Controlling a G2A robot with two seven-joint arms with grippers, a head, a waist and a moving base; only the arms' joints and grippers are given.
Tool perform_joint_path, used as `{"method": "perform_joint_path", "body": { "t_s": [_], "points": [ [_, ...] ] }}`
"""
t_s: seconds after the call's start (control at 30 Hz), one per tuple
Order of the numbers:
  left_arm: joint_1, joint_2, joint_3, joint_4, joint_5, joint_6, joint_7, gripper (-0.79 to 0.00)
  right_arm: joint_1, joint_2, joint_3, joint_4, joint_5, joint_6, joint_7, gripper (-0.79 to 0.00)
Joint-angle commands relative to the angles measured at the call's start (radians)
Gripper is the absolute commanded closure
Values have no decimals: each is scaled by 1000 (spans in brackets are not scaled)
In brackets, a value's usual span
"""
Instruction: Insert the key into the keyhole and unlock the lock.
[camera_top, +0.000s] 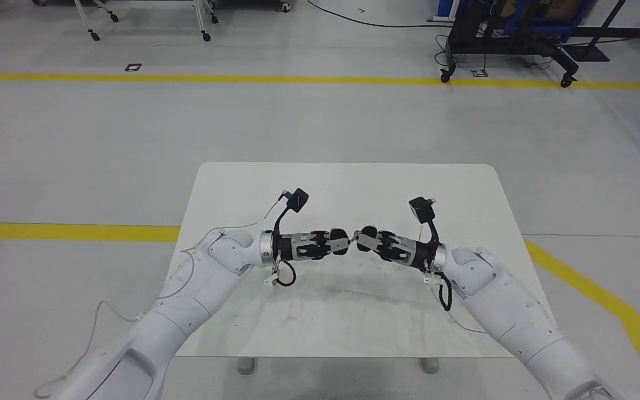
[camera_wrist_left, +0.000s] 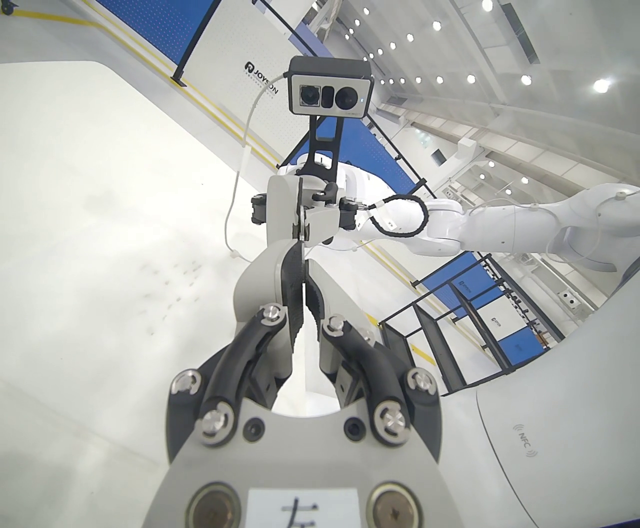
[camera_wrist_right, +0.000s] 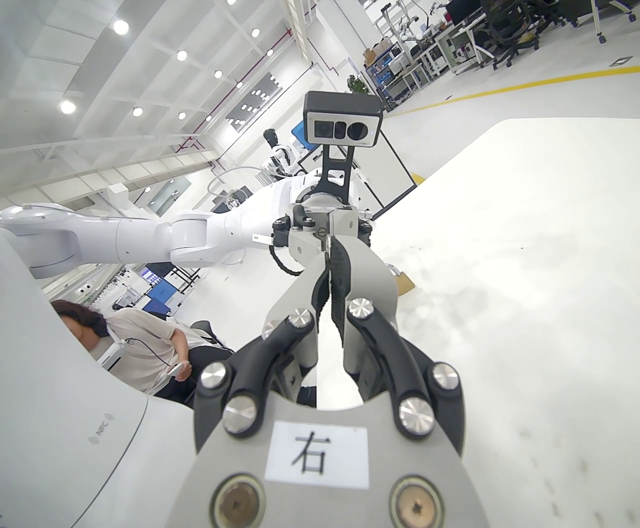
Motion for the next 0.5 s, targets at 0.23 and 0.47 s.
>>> {"method": "perform_joint_path", "body": {
  "t_s": [0.23, 0.47],
  "points": [
    [5, 0, -3, -7, 16, 0, 0, 0, -3, -5, 2, -2, -7, 8, 5, 0],
    [3, -1, 1, -5, 16, 0, 0, -139, -2, -8, 1, -1, -5, 12, 12, 0]
  ]
}}
